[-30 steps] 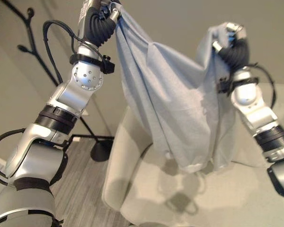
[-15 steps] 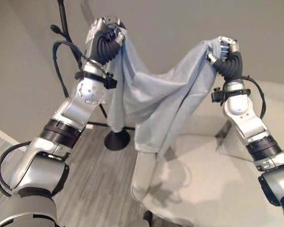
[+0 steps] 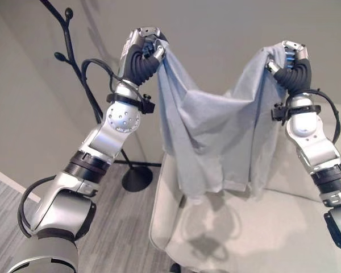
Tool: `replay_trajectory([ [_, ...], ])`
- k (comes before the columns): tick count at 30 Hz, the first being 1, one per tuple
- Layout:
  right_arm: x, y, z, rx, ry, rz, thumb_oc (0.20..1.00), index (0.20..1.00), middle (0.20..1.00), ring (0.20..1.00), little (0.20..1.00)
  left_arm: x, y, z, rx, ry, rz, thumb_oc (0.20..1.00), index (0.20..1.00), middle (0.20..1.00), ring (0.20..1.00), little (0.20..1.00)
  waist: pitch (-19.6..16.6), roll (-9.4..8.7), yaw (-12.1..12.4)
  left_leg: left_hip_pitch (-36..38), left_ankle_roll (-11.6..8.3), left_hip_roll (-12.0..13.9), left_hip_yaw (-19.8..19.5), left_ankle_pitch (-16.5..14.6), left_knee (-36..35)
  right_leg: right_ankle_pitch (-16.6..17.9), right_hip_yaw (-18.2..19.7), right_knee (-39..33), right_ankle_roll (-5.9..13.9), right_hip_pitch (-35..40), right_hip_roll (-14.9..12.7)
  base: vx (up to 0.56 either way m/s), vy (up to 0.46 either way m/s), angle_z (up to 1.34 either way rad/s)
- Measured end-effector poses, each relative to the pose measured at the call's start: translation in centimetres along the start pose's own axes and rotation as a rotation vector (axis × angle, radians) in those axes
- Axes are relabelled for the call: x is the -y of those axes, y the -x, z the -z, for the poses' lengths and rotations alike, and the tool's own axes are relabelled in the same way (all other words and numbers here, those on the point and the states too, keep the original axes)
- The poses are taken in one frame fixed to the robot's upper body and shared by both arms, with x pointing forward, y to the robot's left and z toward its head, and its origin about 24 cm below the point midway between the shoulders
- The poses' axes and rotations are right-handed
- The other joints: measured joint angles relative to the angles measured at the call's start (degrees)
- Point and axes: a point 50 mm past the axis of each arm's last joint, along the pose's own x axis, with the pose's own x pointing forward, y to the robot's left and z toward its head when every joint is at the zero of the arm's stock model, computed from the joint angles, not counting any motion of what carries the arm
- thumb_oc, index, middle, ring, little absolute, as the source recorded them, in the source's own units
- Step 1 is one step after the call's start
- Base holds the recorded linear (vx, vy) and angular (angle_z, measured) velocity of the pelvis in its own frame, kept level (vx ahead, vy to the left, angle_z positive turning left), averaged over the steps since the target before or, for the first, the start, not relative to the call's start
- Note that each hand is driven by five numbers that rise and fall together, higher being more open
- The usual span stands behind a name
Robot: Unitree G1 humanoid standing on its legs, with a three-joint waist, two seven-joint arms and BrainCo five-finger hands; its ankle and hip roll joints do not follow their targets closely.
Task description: Hang the clothes on the sofa on the clothes rack.
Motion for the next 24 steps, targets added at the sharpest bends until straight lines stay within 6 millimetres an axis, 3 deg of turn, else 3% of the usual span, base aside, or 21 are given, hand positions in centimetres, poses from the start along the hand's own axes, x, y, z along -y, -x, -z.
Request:
replay_trajectory([
  [1,0.1,-0.1,-0.3,0.011,-0.009,0.01,0.2,0.2,0.2,0.2,0.2,-0.5,-0.6,-0.3,0.012,-0.011,-0.012,0.2,0.2,0.2,0.2,0.2,0.44,-2.27,-1.39,-2.92,-2.23,4.41,-1.17,-1.42,4.08,0.24,0.13,-0.02,0.61,-1.33,-2.08,0.13,0.705,-0.06],
  [2,0.3,-0.2,-0.4,0.015,-0.011,0.021,0.2,0.2,0.2,0.2,0.2,-0.6,-0.8,-0.5,0.019,-0.003,-0.016,0.2,0.2,0.2,0.2,0.2,0.34,-2.05,-2.09,-3.47,-2.73,8.59,-0.74,-1.46,3.14,0.38,0.17,-0.01,1.13,-1.44,-2.32,0.1,0.482,0.12],
  [3,0.5,-0.2,-0.4,0.015,-0.009,0.031,0.2,0.2,0.2,0.2,0.2,-0.4,-0.8,-0.5,0.021,0.005,-0.016,0.2,0.2,0.2,0.2,0.2,0.07,-1.49,-3.06,-2.98,-3.16,12.88,-1.32,-1.68,1.52,0.78,0.26,0.02,3.16,-1.3,-2.23,0.12,0.412,0.02],
  [4,0.7,-0.2,-0.4,0.015,-0.005,0.044,0.2,0.2,0.2,0.2,0.2,0.1,-0.7,-0.6,0.02,0.013,-0.006,0.2,0.2,0.2,0.2,0.2,-0.19,-0.65,-3.11,-2.11,-3.98,15.44,-2.63,-2.13,0.04,0.79,0.65,0.04,4.2,-1.26,-2.43,0.13,0.305,-0.03],
  [5,1.2,-0.3,-0.4,0.015,-0.002,0.064,0.2,0.2,0.2,0.2,0.2,0.6,-0.6,-0.6,0.021,0.026,0.003,0.2,0.2,0.2,0.2,0.2,-0.2,-0.07,-3.13,-0.84,-4.5,15.69,-2.71,-2.01,-1.42,0.84,1.06,0.02,4.86,-0.93,-3.93,0.15,0.451,-0.14],
  [7,2.2,-0.5,-0.5,0.022,0.021,0.089,0.2,0.2,0.2,0.2,0.2,1.0,-0.5,-0.5,0.017,0.027,0.016,0.2,0.2,0.2,0.2,0.2,-1.6,3.03,-2.87,1.5,-5.12,13.06,-2.89,-1.56,-4.48,1.23,1.39,0.03,8.32,-0.84,-6.14,0.08,0.436,-0.09],
  [8,1.9,0.1,0.1,0.001,0.003,0.095,0.2,0.2,0.2,0.2,0.2,0.8,-0.5,-0.5,0.022,0.024,0.016,0.2,0.2,0.2,0.2,0.2,-1.75,0.99,-2.86,2.4,-9.35,10.21,-3.4,0.13,-4.67,1.89,1.74,0.05,9.36,-0.46,-8.95,0.04,0.407,0.08],
  [9,1.3,0.8,0.8,-0.032,-0.001,0.074,0.2,0.2,0.2,0.2,0.2,0.8,-0.5,-0.5,0.018,0.022,0.016,0.2,0.2,0.2,0.2,0.2,-2.06,-1.93,-2.98,2.31,-7.25,6.15,-2.88,-0.27,-4.2,3.4,1.33,0.22,7.72,-0.27,-12.4,0.02,0.409,0.17],
  [10,0.8,1.2,1.2,-0.051,-0.014,0.064,0.2,0.2,0.2,0.2,0.2,0.9,-0.6,-0.5,0.022,0.016,0.021,0.2,0.2,0.2,0.2,0.2,-2.19,-3.46,-2.8,1.68,-5.64,3.74,-2.72,-0.65,-3.65,5.7,1.6,1.13,5.04,-1.11,-14.51,-0.02,0.381,0.24],
  [11,0.2,1.5,1.3,-0.061,-0.036,0.06,0.2,0.2,0.2,0.2,0.2,0.9,-0.5,-0.5,0.023,0.006,0.033,0.2,0.2,0.2,0.2,0.2,-2.73,-4.27,-2.61,1.39,-4.29,2.19,-2.56,-0.29,-3.63,8.74,1.87,2.4,3.65,-2.58,-15.8,-0.04,0.393,0.16],
  [14,-1.1,1.7,0.7,-0.046,-0.081,0.05,0.2,0.2,0.2,0.2,0.2,1.0,-0.3,-0.3,0.02,-0.015,0.052,0.2,0.2,0.2,0.2,0.2,-2.74,-4.37,-0.86,1.28,-0.75,-0.96,-1.01,0.04,-3.64,19.95,3.83,4.78,4.13,-6.27,-18.42,-0.03,0.32,-0.07],
  [15,-1.5,1.7,0.6,-0.044,-0.094,0.048,0.2,0.2,0.2,0.2,0.2,0.7,-0.3,-0.2,0.018,-0.028,0.051,0.2,0.2,0.2,0.2,0.2,-2.79,-4.62,-0.39,1.33,0.28,-2.17,-0.21,-0.11,-3.46,22.29,3.52,5.42,1.63,-7.39,-19.25,-0.05,0.434,-0.28],
  [16,-1.8,1.8,0.6,-0.041,-0.088,0.043,0.2,0.2,0.2,0.2,0.2,0.5,-0.3,-0.1,0.016,-0.034,0.05,0.2,0.2,0.2,0.2,0.2,-2.65,-4.45,0.21,1.55,0.94,-2.25,0.35,-0.17,-3.69,22.26,2.2,6.41,1.68,-8.36,-20.21,-0.01,0.387,-0.16],
  [17,-1.9,2.1,1.0,-0.054,-0.073,0.036,0.2,0.2,0.2,0.2,0.2,0.7,-0.3,-0.2,0.017,-0.028,0.051,0.2,0.2,0.2,0.2,0.2,-2.55,-4.28,0.34,2.13,2.09,-3.93,0.52,0.3,-3.8,20.94,1.19,8.74,3.24,-8.22,-19.83,0.01,0.489,-0.13],
  [18,-2.2,2.3,1.1,-0.066,-0.076,0.034,0.2,0.2,0.2,0.2,0.2,0.8,0.2,0.1,0.004,-0.018,0.047,0.2,0.2,0.2,0.2,0.2,-2.49,-4.32,0.95,1.23,3.47,-5.26,2.04,-0.69,-1.4,22.8,0.53,10.16,1.04,-9.18,-20.81,0.04,0.28,0.21],
  [19,-2.3,2.7,1.5,-0.08,-0.069,0.026,0.2,0.2,0.2,0.2,0.2,1.3,0.4,0.3,-0.009,-0.017,0.065,0.2,0.2,0.2,0.2,0.2,-2.33,-3.34,-0.24,1.13,5.27,-6.31,1.85,-1.83,-1.28,22.78,2.03,12.27,1.03,-9.13,-21.4,0.03,0.255,0.33],
  [20,-2.0,2.9,1.9,-0.096,-0.046,0.022,0.2,0.2,0.2,0.2,0.2,1.7,0.4,0.1,-0.005,-0.002,0.069,0.2,0.2,0.2,0.2,0.2,-1.9,-2.57,-0.75,2.48,6.73,-5.8,0.79,-0.73,-2.95,17.24,4.56,14.9,7.07,-9.6,-20.07,0.04,0.199,0.45],
  [21,-1.8,2.9,2.2,-0.107,-0.03,0.022,0.2,0.2,0.2,0.2,0.2,1.9,0.4,-0.1,0.002,0.005,0.07,0.2,0.2,0.2,0.2,0.2,-1.49,-1.83,-0.63,3.54,6.88,-5.16,0.57,0.1,-4.63,11.13,5.1,16.26,10.57,-9.53,-17.35,0.05,0.143,0.07],
  [22,-1.4,2.7,2.4,-0.113,-0.009,0.025,0.2,0.2,0.2,0.2,0.2,1.5,0.3,-0.4,0.012,0.01,0.058,0.2,0.2,0.2,0.2,0.2,-1.48,-1.45,0.35,5.22,6.61,-4.42,0.81,0.88,-6.98,1.87,4.79,15.09,10.31,-8.74,-10.23,0.08,0.122,-0.09],
  [23,-1.0,2.5,2.3,-0.103,0.004,0.027,0.2,0.2,0.2,0.2,0.2,1.1,0.3,-0.2,0.007,0.004,0.046,0.2,0.2,0.2,0.2,0.2,-1.69,-1.79,0.5,5.99,5.59,-4.66,1.13,1.61,-7.88,-0.76,2.93,8.51,7.67,-5.79,-5.53,0.07,0.078,-0.2],
  [24,-0.8,2.3,2.2,-0.095,0.009,0.031,0.2,0.2,0.2,0.2,0.2,1.0,0.4,-0.1,0.001,0.003,0.043,0.2,0.2,0.2,0.2,0.2,-1.72,-1.8,0.49,6.51,5.58,-5.31,1.51,1.6,-8.42,-0.6,1.43,5.96,6.97,-4.38,-5.23,0.08,0.063,-0.05],
])
